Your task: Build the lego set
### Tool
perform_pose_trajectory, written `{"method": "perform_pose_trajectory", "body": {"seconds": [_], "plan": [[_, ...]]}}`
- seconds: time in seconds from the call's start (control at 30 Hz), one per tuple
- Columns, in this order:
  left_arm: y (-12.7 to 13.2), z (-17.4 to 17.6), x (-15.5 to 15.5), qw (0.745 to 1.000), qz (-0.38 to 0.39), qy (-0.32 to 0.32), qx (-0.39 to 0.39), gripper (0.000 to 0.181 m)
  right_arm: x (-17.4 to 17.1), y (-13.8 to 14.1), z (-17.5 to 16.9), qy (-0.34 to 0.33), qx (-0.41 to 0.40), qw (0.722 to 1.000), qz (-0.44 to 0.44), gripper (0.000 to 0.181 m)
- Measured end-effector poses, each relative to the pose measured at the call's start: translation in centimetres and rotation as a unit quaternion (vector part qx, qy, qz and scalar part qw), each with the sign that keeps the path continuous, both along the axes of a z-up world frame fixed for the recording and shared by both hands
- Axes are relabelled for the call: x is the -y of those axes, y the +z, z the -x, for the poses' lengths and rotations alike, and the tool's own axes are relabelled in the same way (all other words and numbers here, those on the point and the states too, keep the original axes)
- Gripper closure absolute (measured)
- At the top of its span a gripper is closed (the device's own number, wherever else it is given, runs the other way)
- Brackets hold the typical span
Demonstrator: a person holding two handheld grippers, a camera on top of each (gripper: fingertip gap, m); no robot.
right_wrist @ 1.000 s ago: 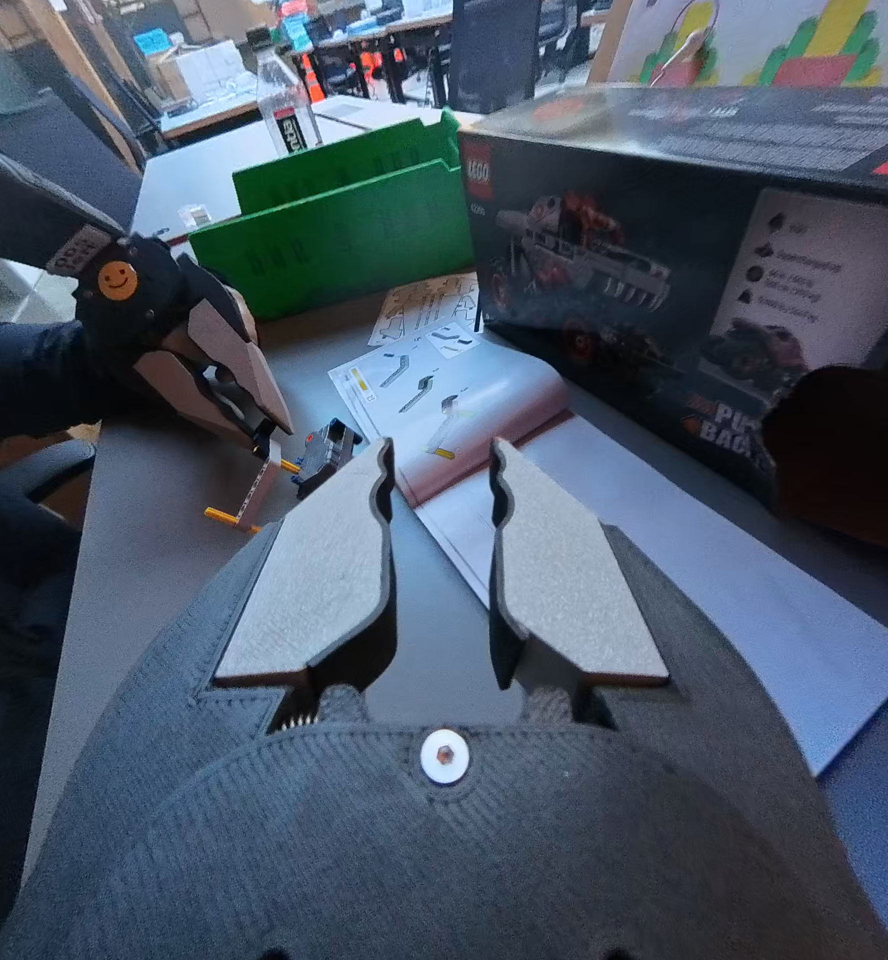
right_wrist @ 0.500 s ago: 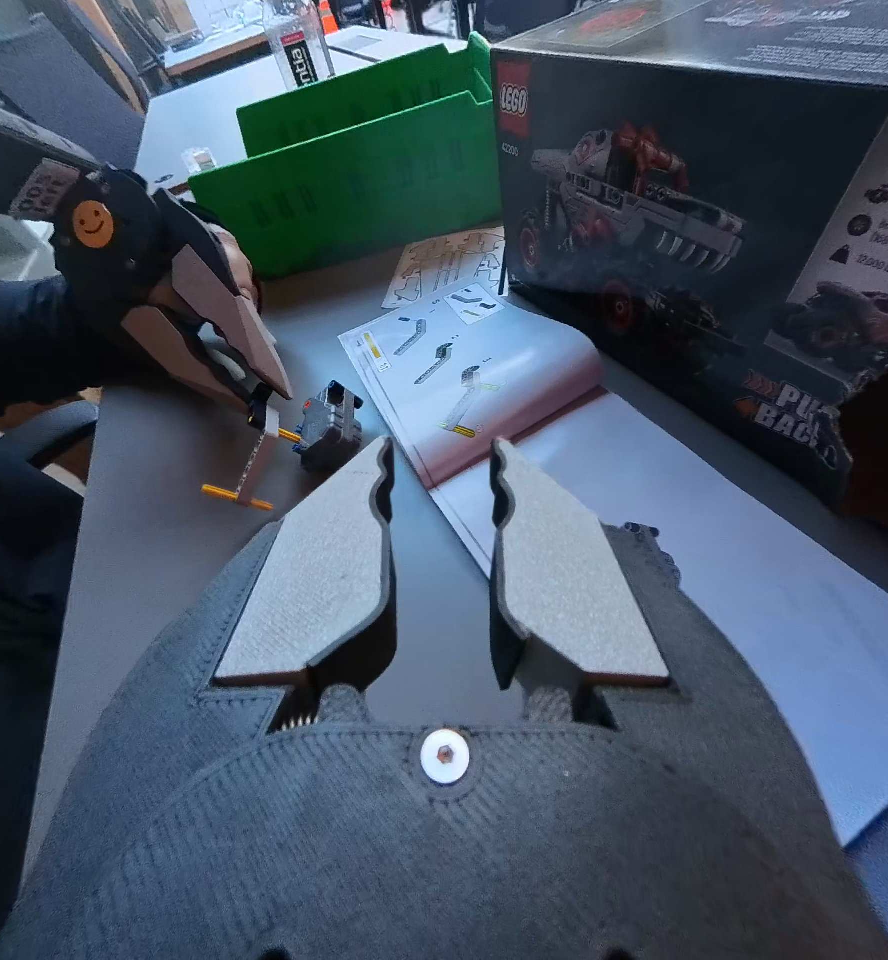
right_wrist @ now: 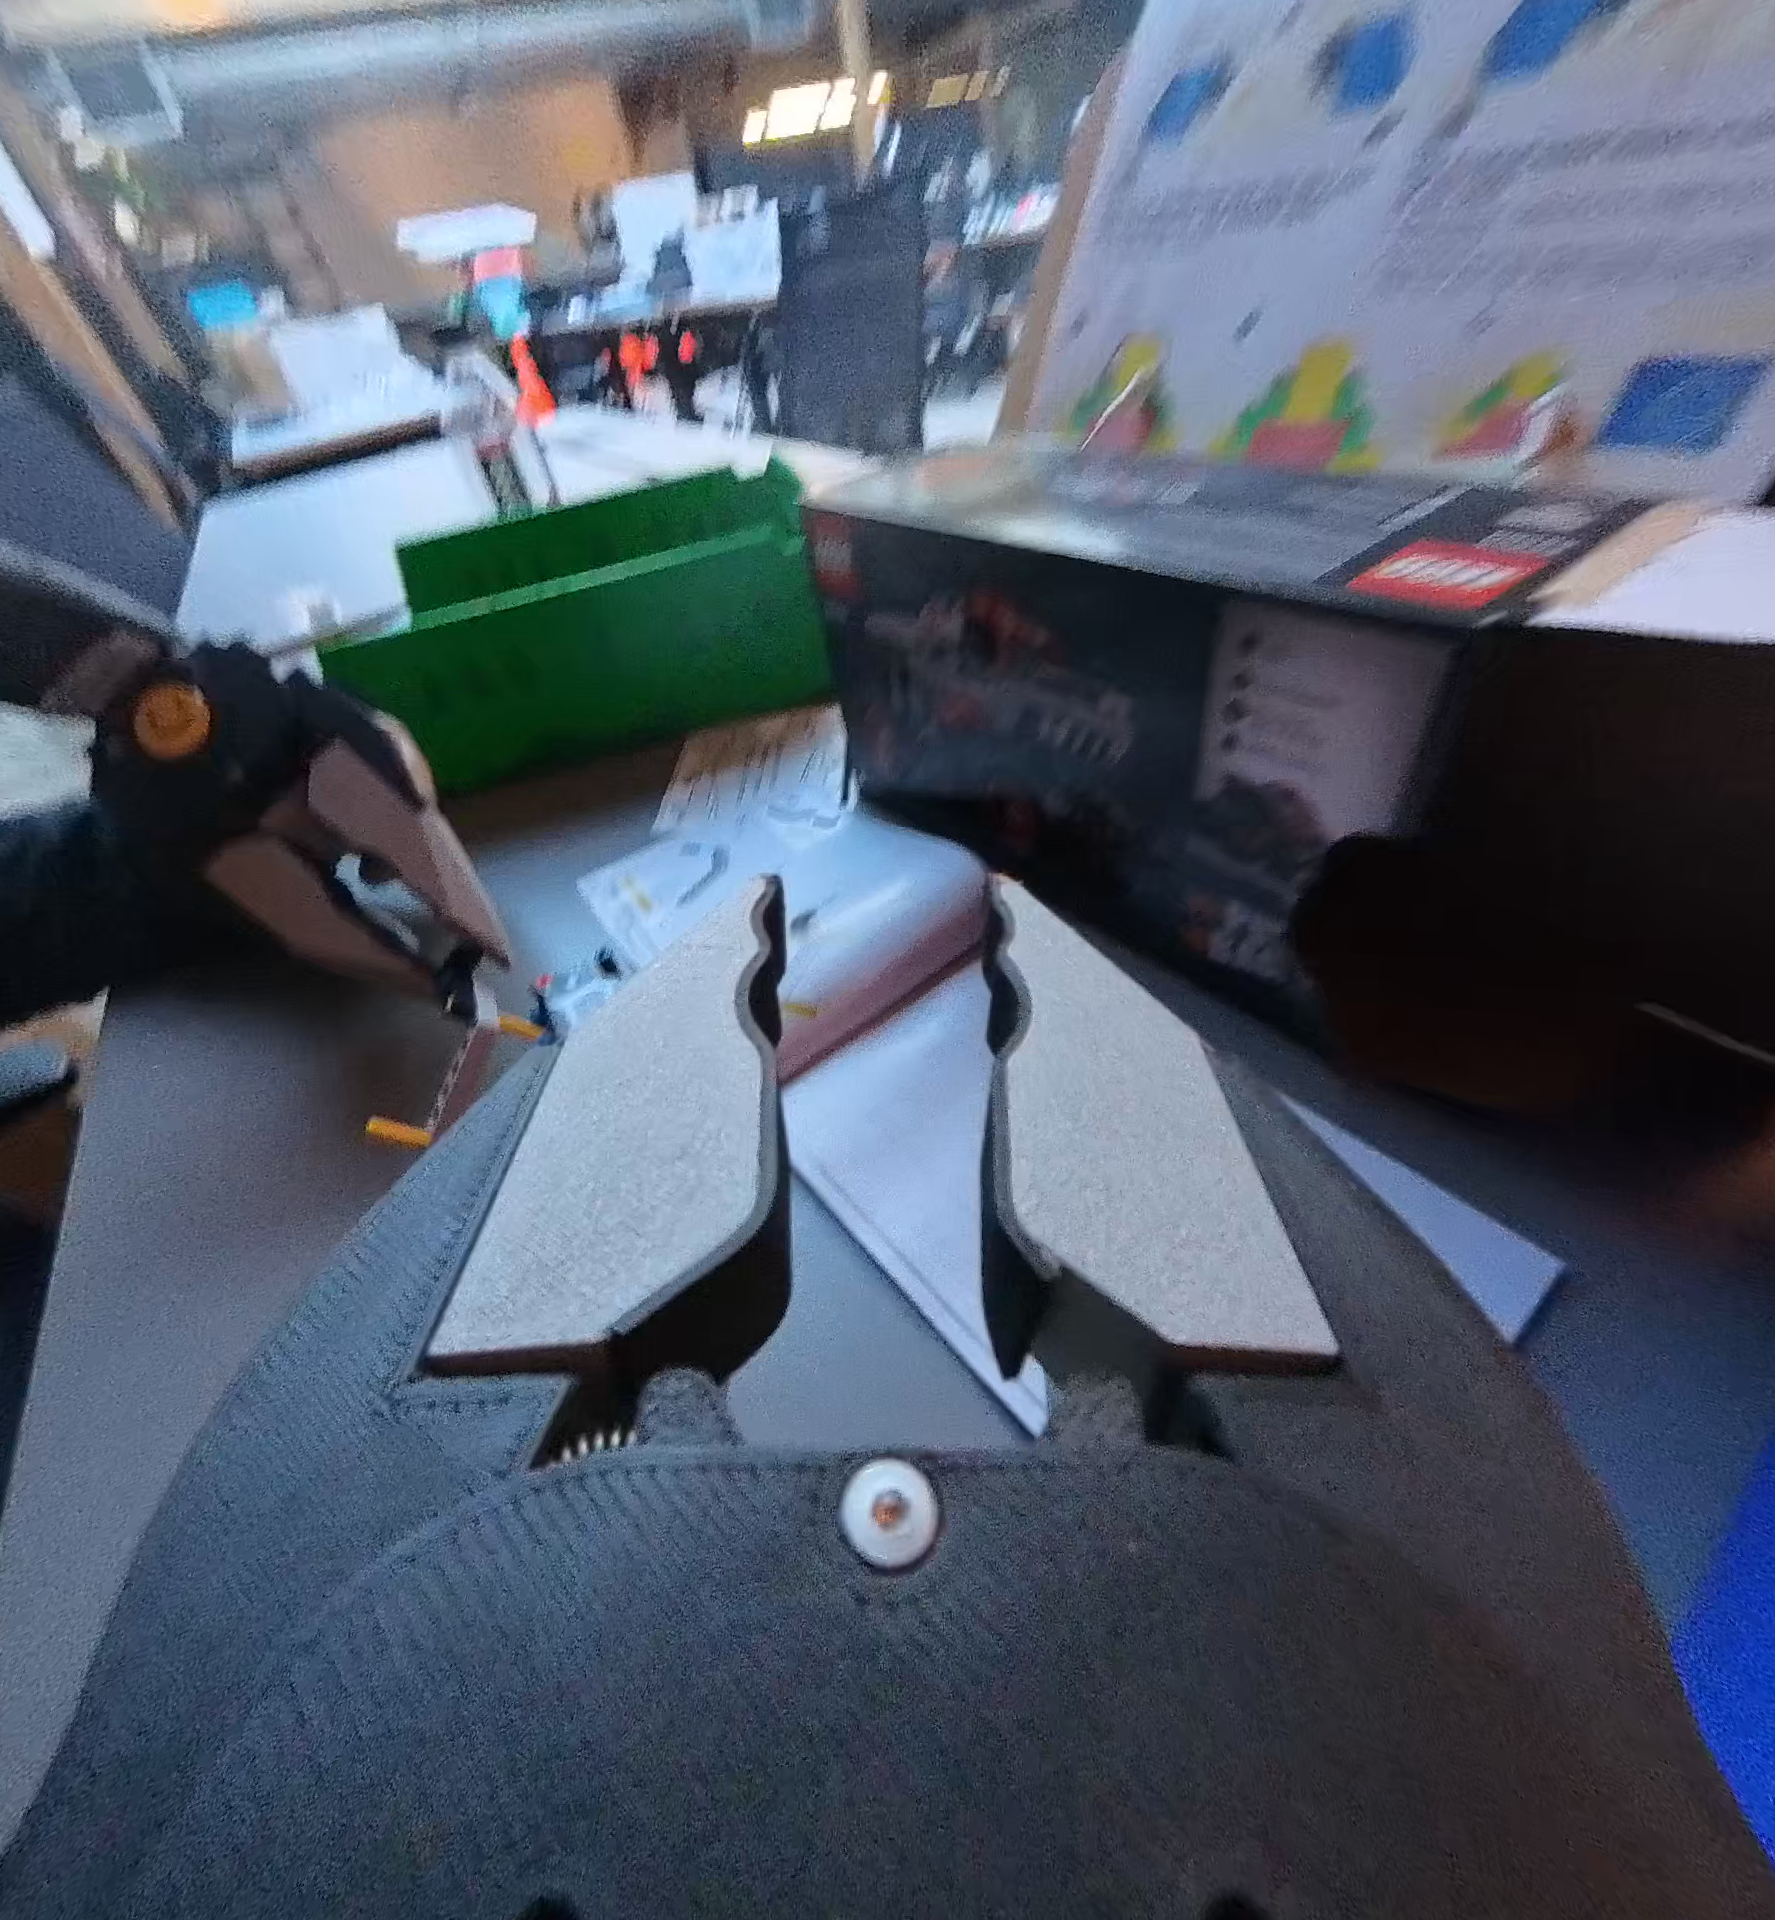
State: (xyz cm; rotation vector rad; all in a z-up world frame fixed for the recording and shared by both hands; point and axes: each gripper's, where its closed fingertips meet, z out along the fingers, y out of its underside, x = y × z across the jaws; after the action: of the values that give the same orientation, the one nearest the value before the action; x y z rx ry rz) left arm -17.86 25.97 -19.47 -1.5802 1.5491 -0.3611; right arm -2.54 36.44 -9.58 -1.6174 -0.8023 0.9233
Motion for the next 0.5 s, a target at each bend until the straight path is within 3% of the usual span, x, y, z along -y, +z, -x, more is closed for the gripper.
{"method": "perform_pose_trajectory", "body": {"seconds": [0.03,0.17,0.5], "plan": [[0.0,0.0,0.0,1.0,0.001,0.0,0.0,0.168,-0.3,0.8,-0.7,-0.013,-0.02,1.0,-0.005,0.147],[-0.1,0.0,0.0,1.0,0.004,0.001,0.0,0.168,-0.3,2.1,-1.6,-0.015,-0.062,0.998,-0.006,0.149],[-0.4,0.0,-0.1,1.0,0.004,0.002,-0.005,0.168,0.3,-0.2,0.5,0.0,0.017,1.0,-0.019,0.149]]}}
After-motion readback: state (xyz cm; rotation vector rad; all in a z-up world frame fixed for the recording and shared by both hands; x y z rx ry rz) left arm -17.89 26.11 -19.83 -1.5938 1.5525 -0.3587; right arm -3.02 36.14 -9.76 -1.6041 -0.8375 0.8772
